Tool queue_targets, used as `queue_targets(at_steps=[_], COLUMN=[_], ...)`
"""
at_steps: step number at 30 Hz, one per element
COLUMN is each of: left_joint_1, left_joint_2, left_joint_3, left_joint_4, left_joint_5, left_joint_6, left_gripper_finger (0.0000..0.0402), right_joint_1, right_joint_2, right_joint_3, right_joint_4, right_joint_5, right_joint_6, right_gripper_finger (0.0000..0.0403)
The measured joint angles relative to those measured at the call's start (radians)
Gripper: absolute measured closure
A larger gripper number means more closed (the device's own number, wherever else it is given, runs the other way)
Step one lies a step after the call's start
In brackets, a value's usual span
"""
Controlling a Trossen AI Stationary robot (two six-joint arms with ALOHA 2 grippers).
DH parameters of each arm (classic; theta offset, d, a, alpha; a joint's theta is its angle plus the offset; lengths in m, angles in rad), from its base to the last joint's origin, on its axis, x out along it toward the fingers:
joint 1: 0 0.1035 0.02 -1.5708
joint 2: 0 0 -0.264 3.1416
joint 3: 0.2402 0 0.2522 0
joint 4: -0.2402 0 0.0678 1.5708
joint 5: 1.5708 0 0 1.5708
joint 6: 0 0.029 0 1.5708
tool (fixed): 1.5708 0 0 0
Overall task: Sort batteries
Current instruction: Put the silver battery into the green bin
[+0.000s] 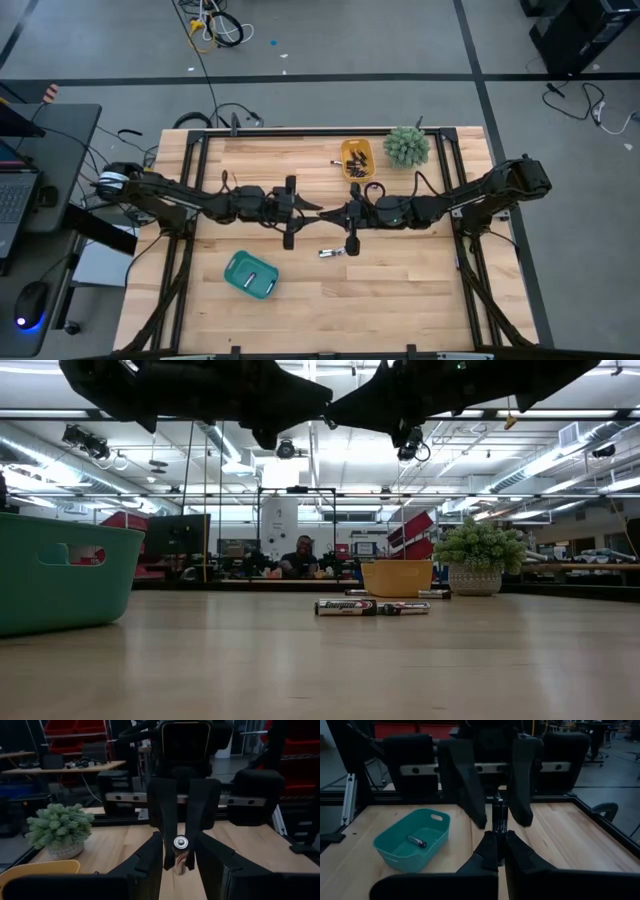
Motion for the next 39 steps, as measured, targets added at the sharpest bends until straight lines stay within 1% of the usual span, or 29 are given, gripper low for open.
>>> queue_targets(at_steps=[3,6,8,14,16,18,21,27,30,34,36,39], left_joint_1=[0.000,0.001,0.001,0.009,0.013,0.016,0.016,0.017,0.017,0.011,-0.010,-0.069], left_joint_2=[0.022,0.022,0.022,0.027,0.027,0.027,0.027,0.000,-0.050,-0.147,-0.218,-0.325], left_joint_3=[0.000,0.000,0.000,0.000,0.000,0.000,0.000,0.000,0.000,0.002,0.012,0.053], left_joint_4=[0.056,0.077,0.067,0.048,0.050,0.050,0.056,0.026,-0.034,-0.193,-0.345,-0.628], left_joint_5=[0.000,-0.001,-0.001,0.003,0.003,0.004,0.002,-0.021,-0.031,-0.057,-0.049,0.031], left_joint_6=[0.006,0.011,0.021,0.022,0.022,0.025,0.027,0.031,0.033,0.024,-0.007,-0.049], left_gripper_finger=[0.0292,0.0303,0.0317,0.0382,0.0390,0.0391,0.0391,0.0391,0.0391,0.0391,0.0391,0.0391], right_joint_1=[0.000,0.000,0.000,0.000,-0.002,-0.004,-0.005,-0.006,-0.003,0.000,0.000,0.000], right_joint_2=[0.000,0.000,0.000,0.000,0.000,0.000,0.000,0.000,-0.001,-0.014,-0.019,-0.027], right_joint_3=[0.000,0.000,0.000,-0.001,-0.001,-0.001,-0.001,0.000,0.000,0.000,0.000,0.000], right_joint_4=[-0.001,-0.002,-0.003,-0.008,-0.007,-0.007,-0.003,0.006,-0.009,-0.040,-0.079,-0.147], right_joint_5=[0.007,0.007,0.007,0.009,0.010,0.010,0.011,0.023,0.037,0.045,0.069,0.103], right_joint_6=[0.000,0.000,-0.002,-0.022,-0.023,-0.023,-0.022,0.006,0.008,0.030,0.054,0.082], right_gripper_finger=[0.0401,0.0401,0.0401,0.0401,0.0401,0.0399,0.0386,0.0330,0.0308,0.0296,0.0295,0.0296])
